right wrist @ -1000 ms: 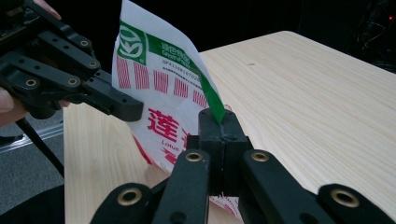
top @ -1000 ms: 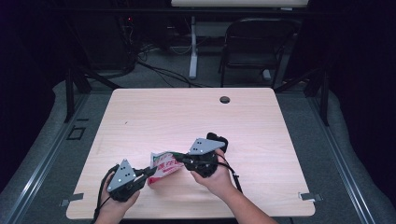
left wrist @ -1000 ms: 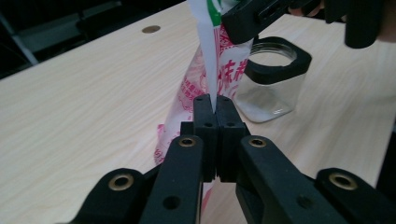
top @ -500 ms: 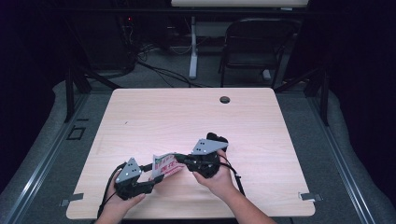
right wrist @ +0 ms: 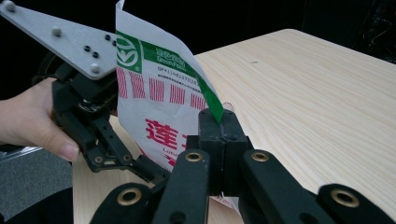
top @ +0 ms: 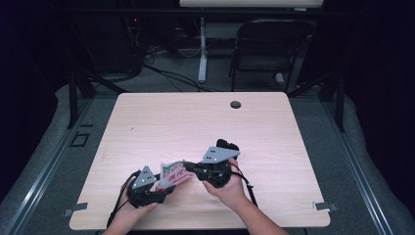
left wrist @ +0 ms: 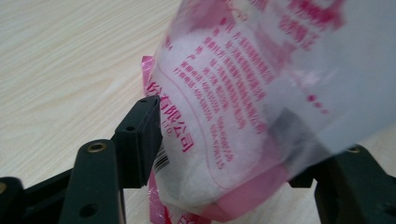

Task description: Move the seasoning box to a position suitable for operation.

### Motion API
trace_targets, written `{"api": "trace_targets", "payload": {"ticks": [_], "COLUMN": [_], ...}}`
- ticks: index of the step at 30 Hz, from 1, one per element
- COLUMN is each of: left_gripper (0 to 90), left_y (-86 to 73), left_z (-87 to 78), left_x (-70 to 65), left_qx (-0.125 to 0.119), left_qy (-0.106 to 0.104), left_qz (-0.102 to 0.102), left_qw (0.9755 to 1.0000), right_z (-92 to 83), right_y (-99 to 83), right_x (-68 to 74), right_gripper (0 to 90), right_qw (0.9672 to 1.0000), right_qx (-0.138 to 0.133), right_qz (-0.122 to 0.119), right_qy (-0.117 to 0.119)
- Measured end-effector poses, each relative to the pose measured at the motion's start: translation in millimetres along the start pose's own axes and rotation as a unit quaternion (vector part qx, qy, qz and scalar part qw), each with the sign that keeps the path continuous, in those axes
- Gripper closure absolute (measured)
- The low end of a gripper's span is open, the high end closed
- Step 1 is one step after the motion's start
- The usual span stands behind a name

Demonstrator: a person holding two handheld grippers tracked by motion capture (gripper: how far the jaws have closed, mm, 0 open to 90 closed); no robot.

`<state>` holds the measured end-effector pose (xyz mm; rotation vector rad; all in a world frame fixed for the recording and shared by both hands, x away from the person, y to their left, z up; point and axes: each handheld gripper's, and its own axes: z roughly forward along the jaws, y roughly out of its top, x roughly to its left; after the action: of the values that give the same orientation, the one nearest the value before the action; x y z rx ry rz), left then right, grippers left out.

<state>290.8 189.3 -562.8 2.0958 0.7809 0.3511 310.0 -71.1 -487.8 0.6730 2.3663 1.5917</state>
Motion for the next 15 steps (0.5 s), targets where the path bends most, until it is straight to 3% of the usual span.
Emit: {"api": "trace_targets", "payload": {"ticks": [15], "left_gripper": [30.0], "left_y": [-5.1], "left_z": [13.9], "left_x": [6.5], "left_qx": [0.012], "left_qy": [-0.003], "left_qz": [-0.014], "left_qw": [0.9998], "right_z": [0.5], "right_y": [-0.8], "right_x": [-0.4], "right_gripper": [90.0], "right_qw": [1.0], "right_qx": [-0.002], "right_qz": [0.005], "right_qy": [0.002]}}
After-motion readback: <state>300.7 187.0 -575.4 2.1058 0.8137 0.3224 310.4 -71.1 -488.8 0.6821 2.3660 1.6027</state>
